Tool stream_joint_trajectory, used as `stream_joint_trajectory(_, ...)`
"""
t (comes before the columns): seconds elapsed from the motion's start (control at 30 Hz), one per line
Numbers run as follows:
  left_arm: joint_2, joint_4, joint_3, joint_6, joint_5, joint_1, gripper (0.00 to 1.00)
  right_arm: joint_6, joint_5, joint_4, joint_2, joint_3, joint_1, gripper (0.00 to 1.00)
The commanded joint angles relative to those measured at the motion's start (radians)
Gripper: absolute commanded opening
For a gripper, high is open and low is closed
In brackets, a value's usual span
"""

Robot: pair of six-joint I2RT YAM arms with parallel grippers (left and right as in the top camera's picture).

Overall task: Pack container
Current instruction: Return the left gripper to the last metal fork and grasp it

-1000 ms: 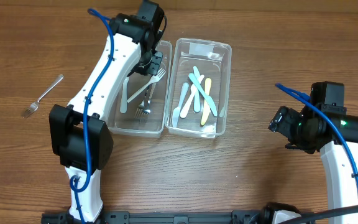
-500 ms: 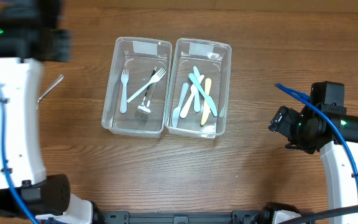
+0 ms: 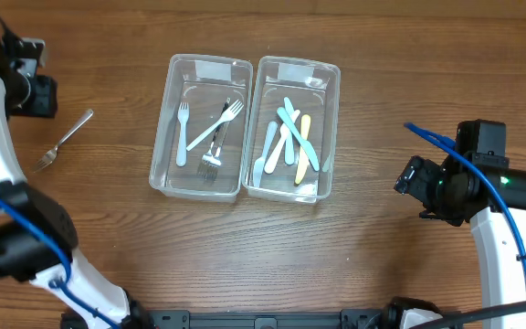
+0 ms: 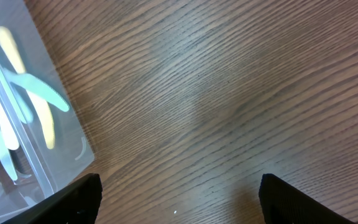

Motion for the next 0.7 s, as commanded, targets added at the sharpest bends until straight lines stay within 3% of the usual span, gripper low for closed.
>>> stream_joint_trajectory(0.0,0.111,0.026,-0.014,0.066,0.037,0.019,0.53,-0.011,-0.001,0.006,-0.002,0.003,0.005,0.83)
stream_joint_trajectory(0.57,0.413,0.082,-0.015,0.083,-0.005,0.030,0.50,-0.026,-0.001,0.014,-0.002,0.003,0.005,0.83)
stream_joint_trajectory(0.67,0.422,0.073,-0.018,0.077,-0.009,0.037,0.43,-0.026,0.002,0.014,-0.002,0.003,0.005,0.83)
